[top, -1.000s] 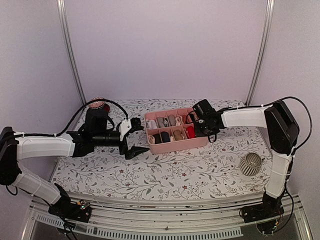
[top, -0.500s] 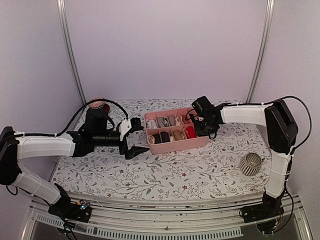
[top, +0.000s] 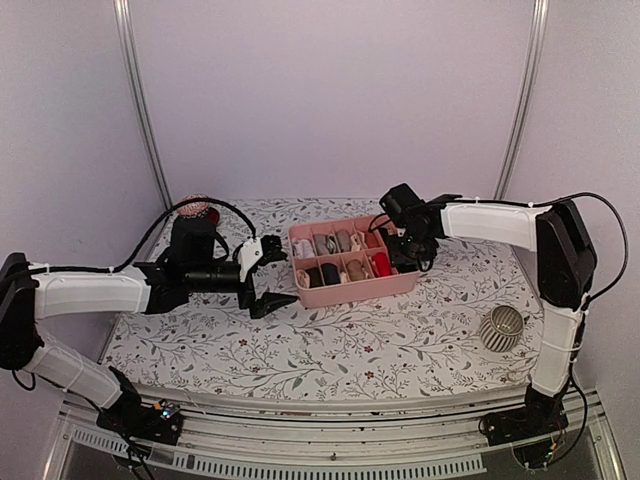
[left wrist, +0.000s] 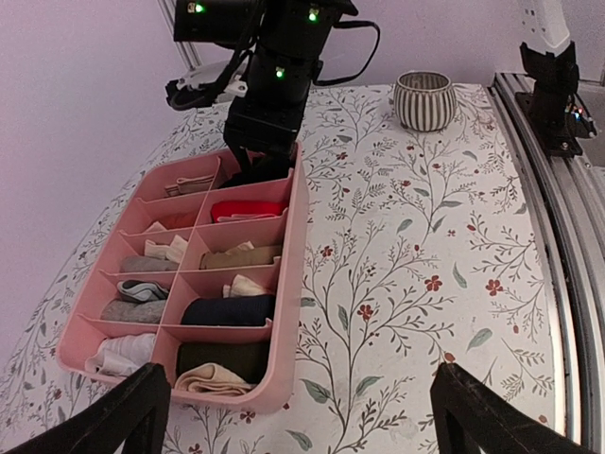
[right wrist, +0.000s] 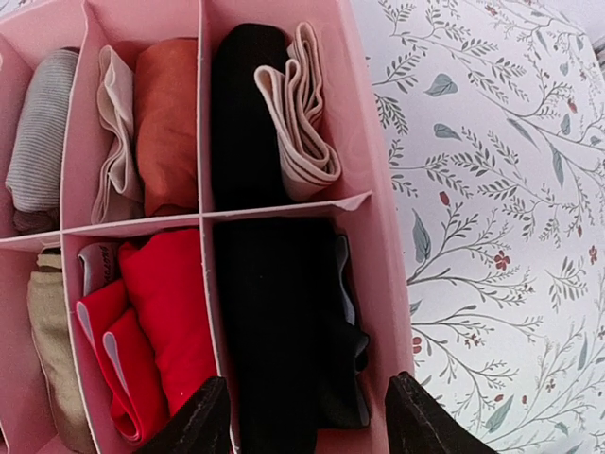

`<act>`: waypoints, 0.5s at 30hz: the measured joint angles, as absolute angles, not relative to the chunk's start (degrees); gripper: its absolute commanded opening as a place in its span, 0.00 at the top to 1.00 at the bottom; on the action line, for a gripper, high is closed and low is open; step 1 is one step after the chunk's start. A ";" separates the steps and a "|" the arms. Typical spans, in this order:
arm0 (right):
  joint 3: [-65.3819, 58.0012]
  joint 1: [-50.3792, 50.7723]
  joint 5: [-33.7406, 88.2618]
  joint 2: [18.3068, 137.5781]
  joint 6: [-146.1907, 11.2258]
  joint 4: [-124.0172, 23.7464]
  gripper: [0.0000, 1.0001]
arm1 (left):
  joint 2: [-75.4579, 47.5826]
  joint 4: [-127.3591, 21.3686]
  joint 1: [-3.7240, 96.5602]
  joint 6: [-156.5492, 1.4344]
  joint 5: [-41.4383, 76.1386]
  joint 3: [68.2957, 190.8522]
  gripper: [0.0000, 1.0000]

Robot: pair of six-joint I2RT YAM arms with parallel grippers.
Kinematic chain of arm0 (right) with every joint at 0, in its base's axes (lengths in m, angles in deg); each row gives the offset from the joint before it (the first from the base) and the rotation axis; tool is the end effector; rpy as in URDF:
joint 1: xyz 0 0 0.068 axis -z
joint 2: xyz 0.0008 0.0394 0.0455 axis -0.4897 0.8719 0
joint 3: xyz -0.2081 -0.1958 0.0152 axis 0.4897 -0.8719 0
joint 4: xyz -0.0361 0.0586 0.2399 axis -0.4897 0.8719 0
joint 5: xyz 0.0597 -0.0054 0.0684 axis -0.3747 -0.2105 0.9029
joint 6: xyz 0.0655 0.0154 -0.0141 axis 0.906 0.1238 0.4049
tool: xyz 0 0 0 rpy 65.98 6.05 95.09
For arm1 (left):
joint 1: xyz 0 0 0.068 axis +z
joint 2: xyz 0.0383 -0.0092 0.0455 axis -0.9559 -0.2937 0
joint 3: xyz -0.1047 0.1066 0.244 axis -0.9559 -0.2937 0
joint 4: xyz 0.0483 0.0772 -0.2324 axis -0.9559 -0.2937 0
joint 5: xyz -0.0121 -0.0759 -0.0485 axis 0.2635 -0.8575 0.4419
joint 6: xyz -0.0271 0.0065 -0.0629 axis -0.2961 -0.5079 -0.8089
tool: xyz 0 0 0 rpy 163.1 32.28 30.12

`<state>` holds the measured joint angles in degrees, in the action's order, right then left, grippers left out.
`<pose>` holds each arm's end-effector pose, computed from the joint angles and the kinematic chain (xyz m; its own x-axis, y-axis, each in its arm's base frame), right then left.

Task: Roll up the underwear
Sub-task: Place the underwear in the storage box, then reset both arms

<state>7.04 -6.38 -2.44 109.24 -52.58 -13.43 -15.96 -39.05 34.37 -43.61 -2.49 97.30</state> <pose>0.3509 0.2265 0.2102 -0.8235 -0.1694 -0.5414 -0.1066 0.9836 -0.1456 0.2144 -0.2041 0.2455 0.0747 0.3696 -0.9262 0.9344 0.2985 0.1945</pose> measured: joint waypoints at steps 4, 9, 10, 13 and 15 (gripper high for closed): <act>7.50 -7.08 -4.39 107.75 -52.71 -11.62 0.25 | -16.27 -39.07 34.42 -43.83 -2.44 97.30 0.01; 7.31 -7.89 -6.38 103.53 -53.59 -10.92 0.01 | -16.59 -39.05 35.36 -44.98 -2.40 97.30 0.01; 6.82 -8.00 -6.51 102.14 -53.89 -11.38 0.01 | -16.62 -39.02 35.77 -45.31 -2.40 97.30 0.02; 2.23 -8.19 -6.58 95.19 -56.04 -14.68 0.01 | -16.68 -38.50 37.10 -46.49 -1.92 97.30 0.01; -2.18 -8.24 -6.47 89.61 -57.33 -17.65 0.01 | -16.68 -38.02 37.87 -47.45 -0.93 97.33 0.01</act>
